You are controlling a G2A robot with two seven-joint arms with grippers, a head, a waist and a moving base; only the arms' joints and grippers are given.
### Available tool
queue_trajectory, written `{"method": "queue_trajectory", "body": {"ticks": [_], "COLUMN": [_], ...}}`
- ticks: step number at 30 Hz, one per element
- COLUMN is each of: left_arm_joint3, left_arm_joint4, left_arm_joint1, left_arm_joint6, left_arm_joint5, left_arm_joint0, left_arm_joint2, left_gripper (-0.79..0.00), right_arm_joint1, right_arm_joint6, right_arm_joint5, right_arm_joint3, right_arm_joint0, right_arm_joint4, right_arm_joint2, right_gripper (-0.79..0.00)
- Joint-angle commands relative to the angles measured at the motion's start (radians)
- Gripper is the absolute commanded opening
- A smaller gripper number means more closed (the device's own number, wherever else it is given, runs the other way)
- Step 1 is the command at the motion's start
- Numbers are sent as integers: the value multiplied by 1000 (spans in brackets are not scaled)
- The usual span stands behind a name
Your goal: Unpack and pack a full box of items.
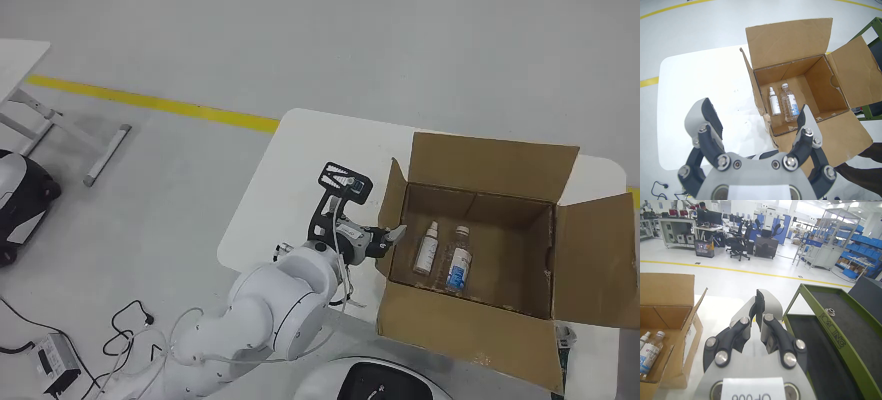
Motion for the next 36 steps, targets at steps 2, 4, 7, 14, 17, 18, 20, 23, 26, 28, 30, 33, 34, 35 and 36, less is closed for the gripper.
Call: {"method": "queue_trajectory", "body": {"ticks": [2, 4, 7, 14, 17, 18, 20, 23, 26, 28, 30, 33, 34, 35, 36], "left_arm_joint3": [0, 0, 0, 0, 0, 0, 0, 0, 0, 0, 0, 0, 0, 0, 0], "left_arm_joint4": [0, 0, 0, 0, 0, 0, 0, 0, 0, 0, 0, 0, 0, 0, 0], "left_arm_joint1": [0, 0, 0, 0, 0, 0, 0, 0, 0, 0, 0, 0, 0, 0, 0], "left_arm_joint6": [0, 0, 0, 0, 0, 0, 0, 0, 0, 0, 0, 0, 0, 0, 0], "left_arm_joint5": [0, 0, 0, 0, 0, 0, 0, 0, 0, 0, 0, 0, 0, 0, 0], "left_arm_joint0": [0, 0, 0, 0, 0, 0, 0, 0, 0, 0, 0, 0, 0, 0, 0], "left_arm_joint2": [0, 0, 0, 0, 0, 0, 0, 0, 0, 0, 0, 0, 0, 0, 0], "left_gripper": [0, 0, 0, 0, 0, 0, 0, 0, 0, 0, 0, 0, 0, 0, 0], "right_arm_joint1": [0, 2, 6, 6, 3, 1, 1, 1, 1, 1, 2, 4, 4, 4, 5], "right_arm_joint6": [0, 24, 165, 466, 505, 510, 510, 510, 510, 510, 501, 573, 642, 679, 741], "right_arm_joint5": [0, -30, -59, -84, -77, -66, -66, -66, -66, -66, -75, -72, -61, -56, -46], "right_arm_joint3": [0, 3, 0, -13, 1, 7, 7, 7, 7, 7, 10, 25, 25, 26, 24], "right_arm_joint0": [0, -15, -49, -113, -139, -144, -144, -144, -144, -144, -143, -138, -129, -123, -113], "right_arm_joint4": [0, -34, -137, -181, -149, -122, -122, -122, -122, -122, -133, -190, -200, -213, -247], "right_arm_joint2": [0, -10, -26, -78, -107, -118, -118, -118, -118, -118, -123, -150, -167, -173, -182], "right_gripper": [-785, -785, -785, -785, -785, -785, -785, -785, -785, -785, -785, -785, -785, -785, -785]}}
